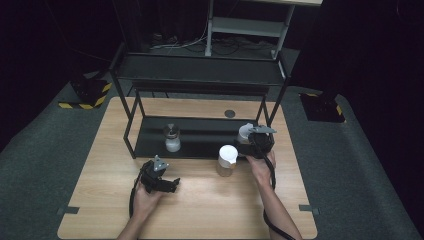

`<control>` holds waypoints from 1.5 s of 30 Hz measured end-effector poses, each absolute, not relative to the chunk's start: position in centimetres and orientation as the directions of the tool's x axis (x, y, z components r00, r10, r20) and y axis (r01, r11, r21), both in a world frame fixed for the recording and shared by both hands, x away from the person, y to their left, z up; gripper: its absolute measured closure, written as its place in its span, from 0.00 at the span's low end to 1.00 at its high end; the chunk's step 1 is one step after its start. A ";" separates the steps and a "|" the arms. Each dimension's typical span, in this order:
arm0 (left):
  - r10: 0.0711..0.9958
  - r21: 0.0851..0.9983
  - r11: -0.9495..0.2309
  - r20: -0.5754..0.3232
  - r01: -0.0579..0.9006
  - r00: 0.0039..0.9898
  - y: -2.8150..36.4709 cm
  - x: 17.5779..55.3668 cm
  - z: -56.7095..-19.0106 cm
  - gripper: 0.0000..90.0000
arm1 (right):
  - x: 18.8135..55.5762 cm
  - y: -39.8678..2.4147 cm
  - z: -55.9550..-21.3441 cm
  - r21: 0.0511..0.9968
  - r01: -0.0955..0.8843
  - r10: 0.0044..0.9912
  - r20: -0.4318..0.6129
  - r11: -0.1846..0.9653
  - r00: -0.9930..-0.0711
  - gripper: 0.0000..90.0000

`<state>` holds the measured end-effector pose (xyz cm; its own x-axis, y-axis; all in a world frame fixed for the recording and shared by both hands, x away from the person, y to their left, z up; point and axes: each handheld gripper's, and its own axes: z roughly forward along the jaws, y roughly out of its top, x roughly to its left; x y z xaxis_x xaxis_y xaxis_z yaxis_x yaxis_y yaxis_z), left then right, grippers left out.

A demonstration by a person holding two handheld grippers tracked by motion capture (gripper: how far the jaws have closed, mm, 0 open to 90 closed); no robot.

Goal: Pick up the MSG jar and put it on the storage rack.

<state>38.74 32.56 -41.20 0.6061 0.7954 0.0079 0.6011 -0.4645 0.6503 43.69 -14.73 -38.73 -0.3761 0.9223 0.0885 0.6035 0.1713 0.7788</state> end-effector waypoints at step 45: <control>0.795 0.651 -0.465 0.008 0.601 0.607 32.6 38.7 -41.2 0.05 | 42.0 -15.3 -37.4 0.836 0.529 0.926 0.073 0.145 -0.370 0.15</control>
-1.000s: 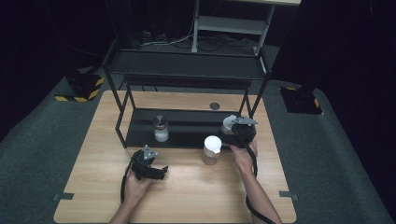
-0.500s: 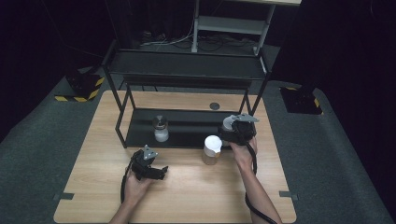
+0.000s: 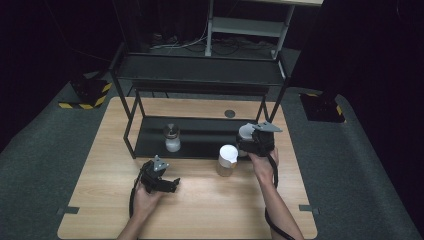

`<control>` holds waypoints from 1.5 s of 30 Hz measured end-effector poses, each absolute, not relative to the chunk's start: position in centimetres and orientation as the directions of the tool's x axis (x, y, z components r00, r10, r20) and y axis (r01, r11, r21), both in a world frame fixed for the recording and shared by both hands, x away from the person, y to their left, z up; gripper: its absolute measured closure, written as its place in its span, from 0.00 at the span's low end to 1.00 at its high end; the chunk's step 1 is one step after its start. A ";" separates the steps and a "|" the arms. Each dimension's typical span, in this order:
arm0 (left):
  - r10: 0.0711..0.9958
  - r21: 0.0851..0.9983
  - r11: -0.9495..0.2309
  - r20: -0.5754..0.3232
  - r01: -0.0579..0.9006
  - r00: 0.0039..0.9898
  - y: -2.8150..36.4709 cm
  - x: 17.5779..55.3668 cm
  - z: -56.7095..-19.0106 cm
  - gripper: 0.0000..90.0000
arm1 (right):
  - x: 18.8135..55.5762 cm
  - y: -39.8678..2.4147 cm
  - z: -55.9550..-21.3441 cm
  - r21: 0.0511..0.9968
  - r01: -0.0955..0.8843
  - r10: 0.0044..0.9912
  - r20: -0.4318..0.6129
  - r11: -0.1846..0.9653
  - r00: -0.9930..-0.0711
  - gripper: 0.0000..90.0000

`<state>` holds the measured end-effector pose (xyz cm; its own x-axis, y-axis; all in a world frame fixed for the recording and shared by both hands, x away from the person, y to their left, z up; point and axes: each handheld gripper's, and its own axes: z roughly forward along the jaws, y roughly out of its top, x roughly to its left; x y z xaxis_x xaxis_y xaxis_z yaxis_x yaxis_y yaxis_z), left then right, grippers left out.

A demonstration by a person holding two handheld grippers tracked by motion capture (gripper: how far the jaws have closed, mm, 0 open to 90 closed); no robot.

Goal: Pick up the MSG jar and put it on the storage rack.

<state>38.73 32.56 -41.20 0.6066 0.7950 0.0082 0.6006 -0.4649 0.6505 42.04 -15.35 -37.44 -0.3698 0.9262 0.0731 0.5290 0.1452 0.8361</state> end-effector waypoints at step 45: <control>0.795 0.651 -0.464 0.008 0.601 0.606 32.6 38.7 -41.2 0.05 | 33.2 -19.3 -38.0 0.872 0.469 0.916 0.065 0.141 -0.397 0.15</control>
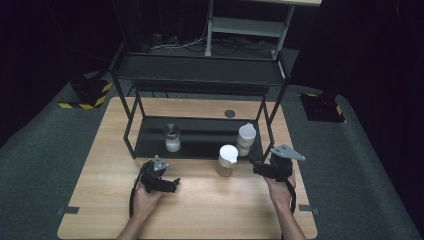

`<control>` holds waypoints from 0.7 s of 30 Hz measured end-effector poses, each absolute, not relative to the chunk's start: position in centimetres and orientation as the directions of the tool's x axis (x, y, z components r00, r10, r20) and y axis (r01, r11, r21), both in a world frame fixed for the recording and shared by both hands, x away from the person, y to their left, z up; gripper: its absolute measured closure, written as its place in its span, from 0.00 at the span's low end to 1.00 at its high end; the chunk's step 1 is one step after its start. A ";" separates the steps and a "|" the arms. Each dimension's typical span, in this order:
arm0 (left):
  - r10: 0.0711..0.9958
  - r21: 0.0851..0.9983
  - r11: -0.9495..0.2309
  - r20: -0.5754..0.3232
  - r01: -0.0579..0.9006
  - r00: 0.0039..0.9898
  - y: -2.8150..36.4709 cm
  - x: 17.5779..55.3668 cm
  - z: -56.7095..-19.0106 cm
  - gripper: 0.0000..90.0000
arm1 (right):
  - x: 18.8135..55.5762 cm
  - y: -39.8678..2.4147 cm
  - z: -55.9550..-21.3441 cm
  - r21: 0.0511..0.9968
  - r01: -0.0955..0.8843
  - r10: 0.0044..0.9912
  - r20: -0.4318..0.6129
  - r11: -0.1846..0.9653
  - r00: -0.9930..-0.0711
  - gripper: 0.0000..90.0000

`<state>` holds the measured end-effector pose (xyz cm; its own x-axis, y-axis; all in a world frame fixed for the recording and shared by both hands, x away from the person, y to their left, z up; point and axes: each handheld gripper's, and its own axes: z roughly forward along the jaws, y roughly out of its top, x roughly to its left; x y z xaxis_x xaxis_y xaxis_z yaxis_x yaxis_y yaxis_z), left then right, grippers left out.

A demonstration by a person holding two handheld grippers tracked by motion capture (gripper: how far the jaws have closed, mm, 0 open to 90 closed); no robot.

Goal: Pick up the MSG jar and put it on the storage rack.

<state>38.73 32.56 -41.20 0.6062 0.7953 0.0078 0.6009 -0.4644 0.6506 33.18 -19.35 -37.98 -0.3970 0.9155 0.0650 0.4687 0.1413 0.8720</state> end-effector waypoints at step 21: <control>0.797 0.651 -0.463 0.009 0.602 0.604 32.5 38.7 -41.2 0.05 | 30.9 -21.1 -41.5 0.843 0.523 0.919 0.100 0.126 -0.382 0.12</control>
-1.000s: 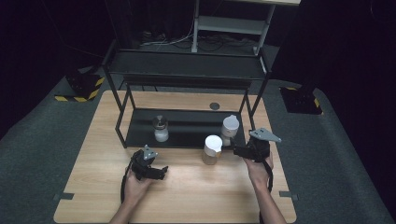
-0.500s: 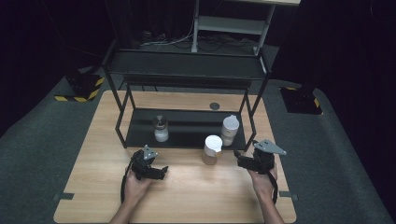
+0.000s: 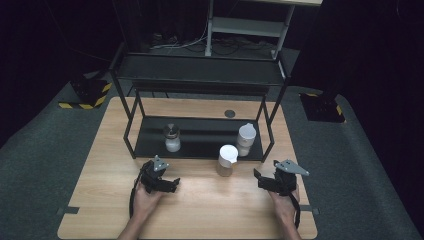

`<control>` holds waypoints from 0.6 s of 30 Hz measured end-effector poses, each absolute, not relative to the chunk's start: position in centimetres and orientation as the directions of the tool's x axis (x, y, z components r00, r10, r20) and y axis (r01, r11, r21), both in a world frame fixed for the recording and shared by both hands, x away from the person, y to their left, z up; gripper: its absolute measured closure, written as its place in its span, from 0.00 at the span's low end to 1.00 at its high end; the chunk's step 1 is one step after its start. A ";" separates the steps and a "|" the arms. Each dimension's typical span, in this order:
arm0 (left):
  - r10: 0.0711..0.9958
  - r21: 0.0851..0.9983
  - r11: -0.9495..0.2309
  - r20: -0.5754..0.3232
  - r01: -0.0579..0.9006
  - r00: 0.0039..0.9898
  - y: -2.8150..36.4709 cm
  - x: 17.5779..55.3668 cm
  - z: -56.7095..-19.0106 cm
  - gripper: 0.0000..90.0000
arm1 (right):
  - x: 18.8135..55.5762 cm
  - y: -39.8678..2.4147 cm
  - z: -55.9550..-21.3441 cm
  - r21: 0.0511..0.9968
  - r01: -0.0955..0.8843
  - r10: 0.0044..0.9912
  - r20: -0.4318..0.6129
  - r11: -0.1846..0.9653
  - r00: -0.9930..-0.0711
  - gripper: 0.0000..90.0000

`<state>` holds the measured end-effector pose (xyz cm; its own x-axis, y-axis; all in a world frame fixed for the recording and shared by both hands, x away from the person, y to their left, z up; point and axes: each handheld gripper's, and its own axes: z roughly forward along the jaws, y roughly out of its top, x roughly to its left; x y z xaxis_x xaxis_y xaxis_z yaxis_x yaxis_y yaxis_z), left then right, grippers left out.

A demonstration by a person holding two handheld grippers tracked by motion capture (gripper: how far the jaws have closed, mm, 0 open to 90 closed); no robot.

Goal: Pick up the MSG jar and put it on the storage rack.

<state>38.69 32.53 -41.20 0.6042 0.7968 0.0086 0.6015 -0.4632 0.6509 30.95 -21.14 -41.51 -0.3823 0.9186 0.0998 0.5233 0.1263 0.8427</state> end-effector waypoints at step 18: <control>0.797 0.651 -0.462 0.009 0.602 0.603 32.5 38.7 -41.2 0.05 | 31.1 -21.0 -44.1 0.801 0.588 0.941 0.103 0.114 -0.322 0.12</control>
<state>38.67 32.52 -41.20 0.6034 0.7974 0.0086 0.6020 -0.4625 0.6510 31.07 -20.95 -44.12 -0.3224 0.9410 0.1028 0.5876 0.1138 0.8011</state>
